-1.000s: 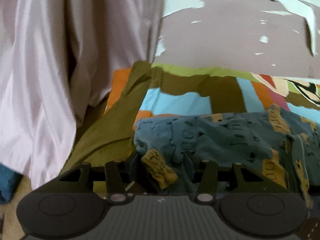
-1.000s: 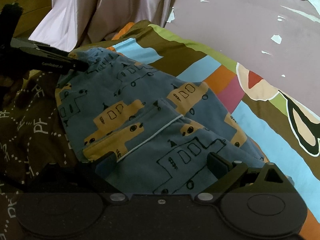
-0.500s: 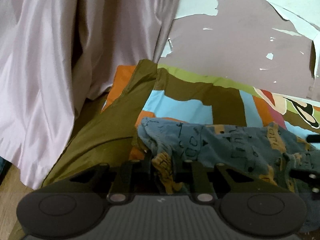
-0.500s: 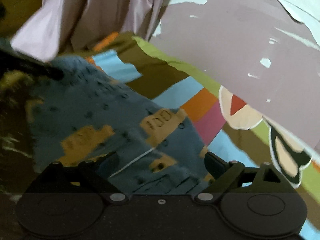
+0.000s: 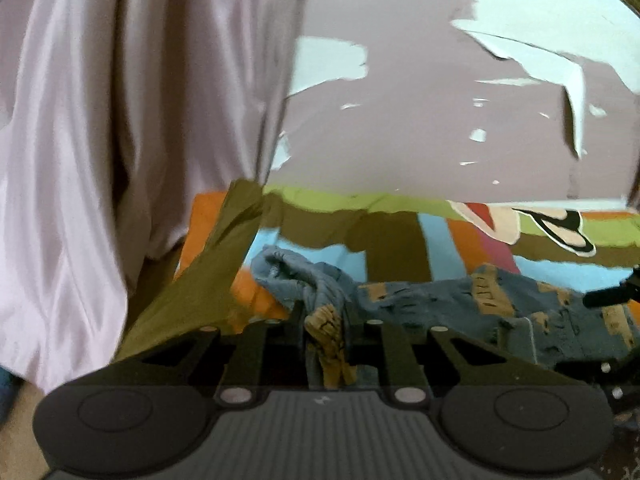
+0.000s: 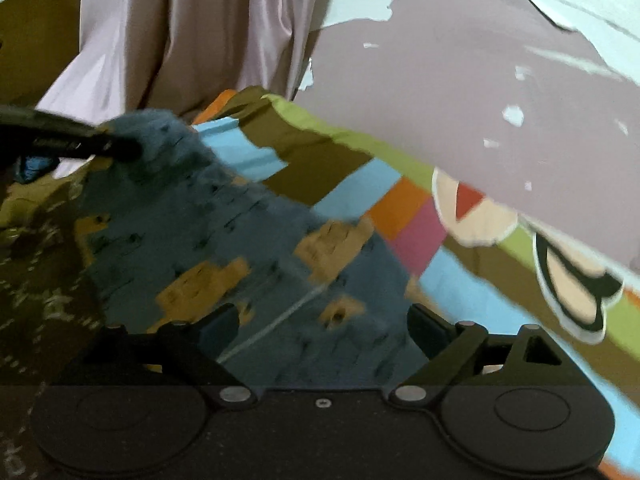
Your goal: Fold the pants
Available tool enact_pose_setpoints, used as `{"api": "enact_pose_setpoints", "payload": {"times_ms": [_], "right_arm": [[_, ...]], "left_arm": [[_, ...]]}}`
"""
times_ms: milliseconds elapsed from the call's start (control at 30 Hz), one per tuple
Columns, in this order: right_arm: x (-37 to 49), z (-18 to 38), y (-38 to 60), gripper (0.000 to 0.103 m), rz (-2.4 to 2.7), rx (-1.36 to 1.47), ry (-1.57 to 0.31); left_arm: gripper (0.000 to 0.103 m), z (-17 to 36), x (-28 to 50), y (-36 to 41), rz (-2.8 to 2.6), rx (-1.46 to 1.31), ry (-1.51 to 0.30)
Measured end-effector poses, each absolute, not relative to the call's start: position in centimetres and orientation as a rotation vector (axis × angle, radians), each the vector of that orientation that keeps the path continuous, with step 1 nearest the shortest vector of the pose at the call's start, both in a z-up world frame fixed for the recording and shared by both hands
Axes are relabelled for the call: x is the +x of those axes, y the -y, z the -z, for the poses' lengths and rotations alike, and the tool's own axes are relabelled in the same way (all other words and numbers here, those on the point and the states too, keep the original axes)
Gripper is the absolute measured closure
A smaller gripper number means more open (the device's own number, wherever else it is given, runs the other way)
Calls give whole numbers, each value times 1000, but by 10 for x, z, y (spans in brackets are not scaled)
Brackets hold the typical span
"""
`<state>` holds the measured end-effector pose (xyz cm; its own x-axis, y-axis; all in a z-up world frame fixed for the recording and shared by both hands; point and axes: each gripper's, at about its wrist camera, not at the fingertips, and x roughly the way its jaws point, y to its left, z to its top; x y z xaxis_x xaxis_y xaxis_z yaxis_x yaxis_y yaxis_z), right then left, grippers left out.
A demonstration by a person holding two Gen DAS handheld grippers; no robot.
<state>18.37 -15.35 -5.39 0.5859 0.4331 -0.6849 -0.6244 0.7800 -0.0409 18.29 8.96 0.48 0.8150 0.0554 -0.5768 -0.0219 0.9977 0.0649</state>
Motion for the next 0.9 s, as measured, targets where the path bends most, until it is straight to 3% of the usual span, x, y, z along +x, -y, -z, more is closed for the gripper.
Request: {"api": "enact_pose_setpoints", "payload": {"times_ms": [233,633,900], "right_arm": [[162,61,161,11,-627,-347,-697],[156,35,216,9,-532,-298,-638],[151,27,294,7,-451,-265,-620]], "left_arm": [[84,-10,172,-42,11,250,-566],[84,-40,173,4,261,107,-512],[84,-18,177,84,503,160,-528]]}}
